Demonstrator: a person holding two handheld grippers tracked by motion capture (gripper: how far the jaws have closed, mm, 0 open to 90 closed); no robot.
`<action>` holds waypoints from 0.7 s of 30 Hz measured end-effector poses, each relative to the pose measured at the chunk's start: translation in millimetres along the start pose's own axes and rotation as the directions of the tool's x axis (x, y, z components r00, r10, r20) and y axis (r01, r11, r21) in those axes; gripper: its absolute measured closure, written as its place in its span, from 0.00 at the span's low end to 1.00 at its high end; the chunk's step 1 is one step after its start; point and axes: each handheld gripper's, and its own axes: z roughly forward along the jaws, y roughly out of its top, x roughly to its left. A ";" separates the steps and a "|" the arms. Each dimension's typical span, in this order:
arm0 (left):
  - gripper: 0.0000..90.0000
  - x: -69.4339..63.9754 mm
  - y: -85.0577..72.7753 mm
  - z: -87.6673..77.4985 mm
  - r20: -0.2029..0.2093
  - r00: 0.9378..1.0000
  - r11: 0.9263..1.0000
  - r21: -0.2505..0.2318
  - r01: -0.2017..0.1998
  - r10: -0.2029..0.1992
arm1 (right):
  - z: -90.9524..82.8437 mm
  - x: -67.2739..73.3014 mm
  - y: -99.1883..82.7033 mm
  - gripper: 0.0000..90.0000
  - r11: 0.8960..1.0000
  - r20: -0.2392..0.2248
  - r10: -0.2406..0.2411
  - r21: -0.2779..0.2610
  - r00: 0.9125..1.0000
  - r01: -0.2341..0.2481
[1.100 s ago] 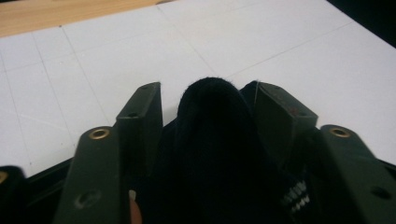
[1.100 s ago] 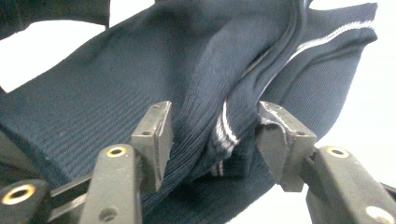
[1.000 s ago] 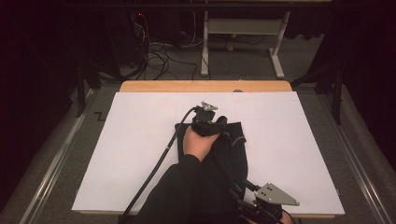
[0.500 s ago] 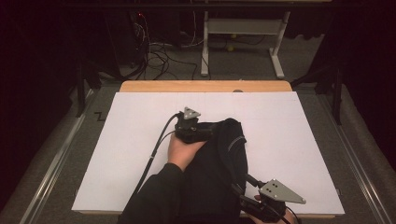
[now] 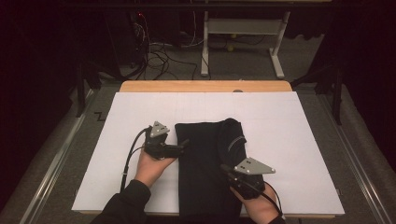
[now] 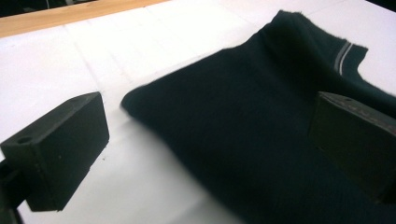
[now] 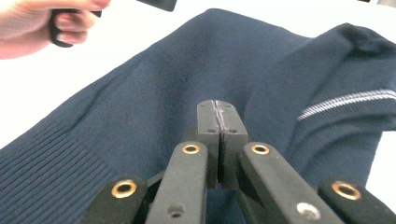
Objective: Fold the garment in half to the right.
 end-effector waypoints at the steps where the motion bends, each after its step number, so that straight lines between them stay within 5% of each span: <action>1: 0.00 1.8 -3.7 -3.7 0.001 1.000 1.000 -0.004 0.000 0.000 | 3.8 1.0 3.7 1.00 1.000 0.003 -0.010 0.014 1.000 0.010; 6: 0.00 14.0 -22.9 -31.5 0.018 1.000 1.000 -0.021 0.003 -0.003 | 23.4 0.1 16.1 1.00 0.993 0.047 -0.051 0.112 0.998 0.045; 10: 0.00 32.8 -35.9 -51.4 -0.012 1.000 0.999 -0.027 0.022 -0.023 | 26.0 -23.7 4.5 1.00 0.987 0.098 0.002 0.159 0.995 -0.018; 16: 0.00 46.3 -55.5 -63.5 -0.020 0.998 0.998 -0.029 0.057 -0.058 | 9.1 -50.8 -17.9 1.00 0.986 0.170 0.066 0.139 0.983 -0.090; 21: 0.00 41.1 -63.0 -67.7 -0.022 0.999 0.999 -0.028 0.023 -0.024 | -4.7 -66.6 -34.2 0.99 0.987 0.220 0.101 0.104 0.970 -0.127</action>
